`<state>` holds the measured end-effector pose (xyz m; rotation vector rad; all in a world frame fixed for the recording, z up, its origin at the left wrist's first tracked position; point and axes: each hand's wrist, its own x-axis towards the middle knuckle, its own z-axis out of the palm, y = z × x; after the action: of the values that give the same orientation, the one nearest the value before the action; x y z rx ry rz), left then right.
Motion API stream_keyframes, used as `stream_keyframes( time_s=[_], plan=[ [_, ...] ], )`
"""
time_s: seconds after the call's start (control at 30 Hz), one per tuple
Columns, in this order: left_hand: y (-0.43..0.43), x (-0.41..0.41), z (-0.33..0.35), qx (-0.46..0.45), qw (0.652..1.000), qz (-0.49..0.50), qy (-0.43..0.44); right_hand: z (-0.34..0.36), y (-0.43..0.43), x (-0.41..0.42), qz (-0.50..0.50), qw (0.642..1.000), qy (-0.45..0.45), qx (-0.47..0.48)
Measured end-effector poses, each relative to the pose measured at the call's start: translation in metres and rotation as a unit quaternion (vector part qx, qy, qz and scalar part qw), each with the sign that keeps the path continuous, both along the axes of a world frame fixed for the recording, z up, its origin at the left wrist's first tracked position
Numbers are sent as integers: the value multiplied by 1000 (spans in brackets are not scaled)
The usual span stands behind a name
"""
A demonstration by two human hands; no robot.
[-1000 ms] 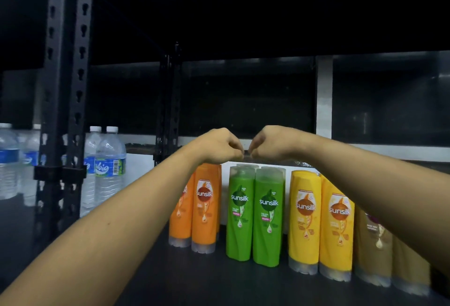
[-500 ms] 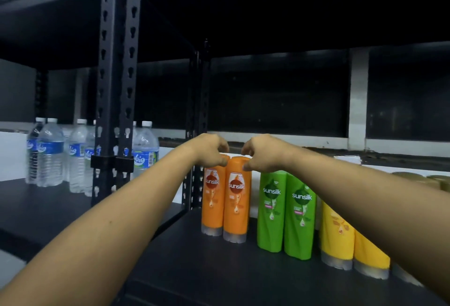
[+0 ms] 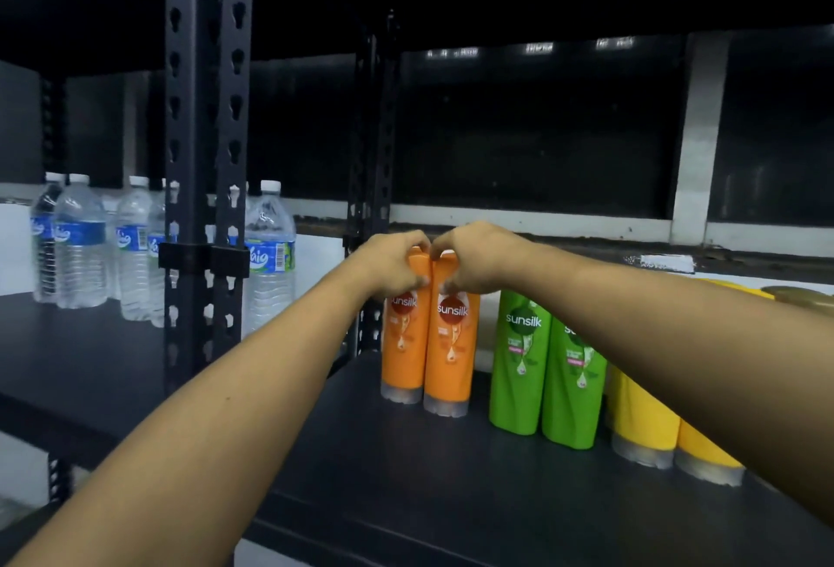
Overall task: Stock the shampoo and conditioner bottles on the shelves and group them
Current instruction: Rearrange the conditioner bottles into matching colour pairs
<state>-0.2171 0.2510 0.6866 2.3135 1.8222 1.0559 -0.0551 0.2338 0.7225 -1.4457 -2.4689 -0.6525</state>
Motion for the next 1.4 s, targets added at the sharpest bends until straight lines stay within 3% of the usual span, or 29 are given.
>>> stream_keyframes(
  time_s=[0.2,0.6,0.83,0.97,1.1,1.23,1.4],
  plan=[
    [1,2,1,-5,1000,-18,-9,0,7,-1,-6,999,53,-9],
    [6,-6,12,-11,999,-22,31,16,6,11,1,997,78,-19],
    [28,-9,38,27,1000,15,-3,38,23,31,-25,986,163,-34],
    [40,-4,46,-48,998,25,-22,41,39,26,-49,979,181,-86],
    [50,-2,50,-129,991,24,-21,38,54,11,-77,954,212,-197],
    [57,0,48,-126,992,25,-18,34,55,-1,-101,914,253,-301],
    [62,-2,47,-118,993,22,-18,31,56,-3,-109,898,276,-325]
  ],
)
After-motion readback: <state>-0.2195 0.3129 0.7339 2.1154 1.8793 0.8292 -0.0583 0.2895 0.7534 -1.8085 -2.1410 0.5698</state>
